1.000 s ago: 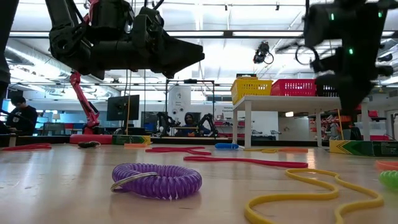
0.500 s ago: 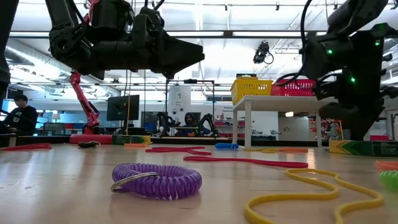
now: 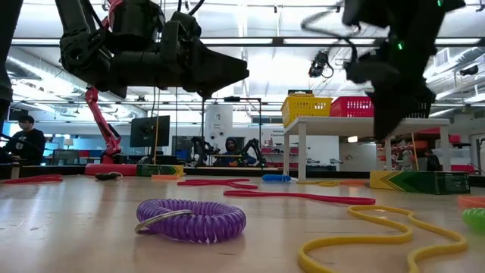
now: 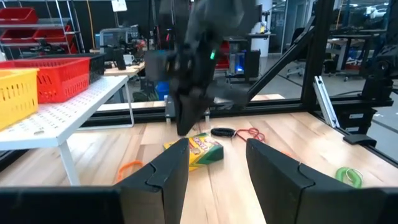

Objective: Pick & Place Office Desk Supplies
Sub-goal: Put the yellow crayon box on the yellow basket

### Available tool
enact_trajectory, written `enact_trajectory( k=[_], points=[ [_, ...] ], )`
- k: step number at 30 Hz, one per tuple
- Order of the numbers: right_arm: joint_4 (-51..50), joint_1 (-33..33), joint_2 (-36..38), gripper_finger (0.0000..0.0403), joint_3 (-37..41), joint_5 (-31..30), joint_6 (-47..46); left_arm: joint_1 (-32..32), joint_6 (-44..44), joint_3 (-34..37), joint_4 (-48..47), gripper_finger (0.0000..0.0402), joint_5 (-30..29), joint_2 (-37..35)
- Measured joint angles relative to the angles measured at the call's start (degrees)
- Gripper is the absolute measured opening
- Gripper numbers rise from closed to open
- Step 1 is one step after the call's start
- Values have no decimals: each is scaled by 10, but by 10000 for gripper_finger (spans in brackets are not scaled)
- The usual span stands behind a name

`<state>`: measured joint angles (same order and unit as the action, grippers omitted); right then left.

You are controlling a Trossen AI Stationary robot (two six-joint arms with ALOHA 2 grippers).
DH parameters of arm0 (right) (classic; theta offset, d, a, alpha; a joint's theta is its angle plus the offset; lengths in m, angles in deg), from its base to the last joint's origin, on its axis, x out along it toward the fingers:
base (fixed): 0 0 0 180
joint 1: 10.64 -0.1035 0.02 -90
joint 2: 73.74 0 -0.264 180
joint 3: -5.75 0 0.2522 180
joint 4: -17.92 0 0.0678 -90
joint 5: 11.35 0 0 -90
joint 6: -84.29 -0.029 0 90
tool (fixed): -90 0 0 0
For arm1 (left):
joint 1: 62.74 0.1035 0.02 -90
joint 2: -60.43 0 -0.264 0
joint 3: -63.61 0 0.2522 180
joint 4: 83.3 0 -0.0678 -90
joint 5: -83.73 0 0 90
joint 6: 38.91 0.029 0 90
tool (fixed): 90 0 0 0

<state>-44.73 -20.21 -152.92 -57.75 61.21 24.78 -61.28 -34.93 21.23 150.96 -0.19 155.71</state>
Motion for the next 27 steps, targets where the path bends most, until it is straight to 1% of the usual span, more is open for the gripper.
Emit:
enact_trajectory(
  k=[3, 8, 10, 12, 18, 20, 23, 27],
  points=[
    [-28, -7, 1, 16, -23, -3, -4, 0, 0, 0, -6, 167, 0, 0],
    [-94, -8, 1, 56, -14, -4, -25, 0, -3, 0, -12, 167, 0, 0],
    [-91, 4, 1, 74, -2, 7, 6, 0, 1, 0, -15, 167, 0, 0],
    [-74, 25, 1, 90, 8, 29, 83, 0, 8, 0, -15, 167, 0, 0],
    [-29, 92, 0, 136, 10, 64, 421, 0, 19, 0, -15, 167, 0, 0],
    [-13, 113, 0, 147, 10, 97, 513, 0, 19, 0, -16, 167, 0, 0],
    [-5, 134, -6, 155, 11, 135, 604, 0, 18, 0, -25, 167, 0, 0],
    [-8, 151, -20, 155, 13, 136, 683, 0, 16, 0, -33, 167, 0, 0]
  ],
)
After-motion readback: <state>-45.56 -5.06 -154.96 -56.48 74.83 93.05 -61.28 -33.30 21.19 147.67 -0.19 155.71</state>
